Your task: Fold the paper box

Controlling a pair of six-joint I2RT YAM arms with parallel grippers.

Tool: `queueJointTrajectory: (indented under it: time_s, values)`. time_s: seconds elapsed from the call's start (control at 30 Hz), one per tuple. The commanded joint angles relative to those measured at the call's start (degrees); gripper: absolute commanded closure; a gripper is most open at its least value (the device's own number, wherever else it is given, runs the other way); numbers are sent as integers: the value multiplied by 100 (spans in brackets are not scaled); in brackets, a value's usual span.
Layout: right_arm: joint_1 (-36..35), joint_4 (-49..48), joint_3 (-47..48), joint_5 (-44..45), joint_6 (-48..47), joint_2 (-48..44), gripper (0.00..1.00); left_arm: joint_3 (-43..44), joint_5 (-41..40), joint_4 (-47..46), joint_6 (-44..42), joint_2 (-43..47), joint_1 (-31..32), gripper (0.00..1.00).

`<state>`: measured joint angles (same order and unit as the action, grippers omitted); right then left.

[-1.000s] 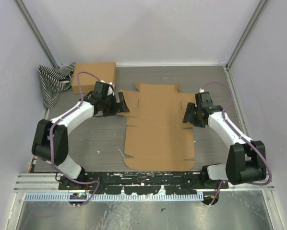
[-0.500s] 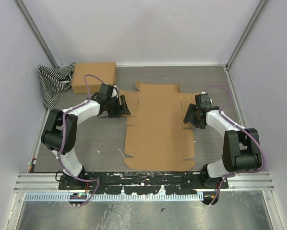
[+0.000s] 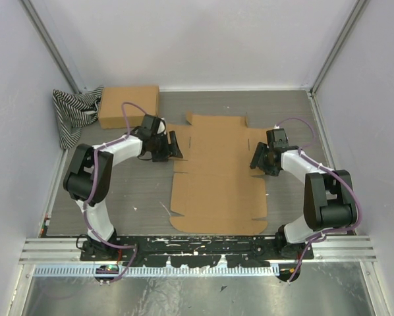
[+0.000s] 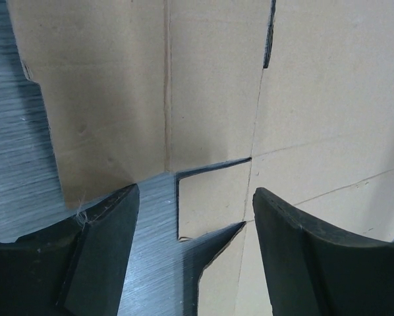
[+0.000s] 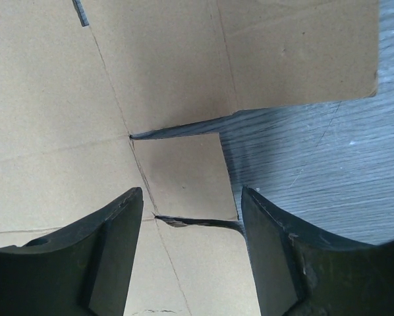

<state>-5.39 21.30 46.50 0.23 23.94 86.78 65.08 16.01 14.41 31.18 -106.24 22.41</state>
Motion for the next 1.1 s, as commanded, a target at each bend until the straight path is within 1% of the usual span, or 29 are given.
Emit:
queueJointTrajectory:
  time_s: [0.0,0.23,0.4,0.77,1.07]
  values:
    - [11,-200,181,-95,-92,-22,34,171,98,51,-14,-165,88,23]
    - [11,-274,176,-251,-99,22,35,181,182,64,67,-262,394,23]
    - [7,-293,191,-322,-106,33,36,195,227,89,133,-221,481,23]
    - [-62,-267,278,-391,-133,26,37,501,173,409,176,450,707,23]
    - [-224,-292,286,-427,-122,107,38,641,260,232,377,321,953,24]
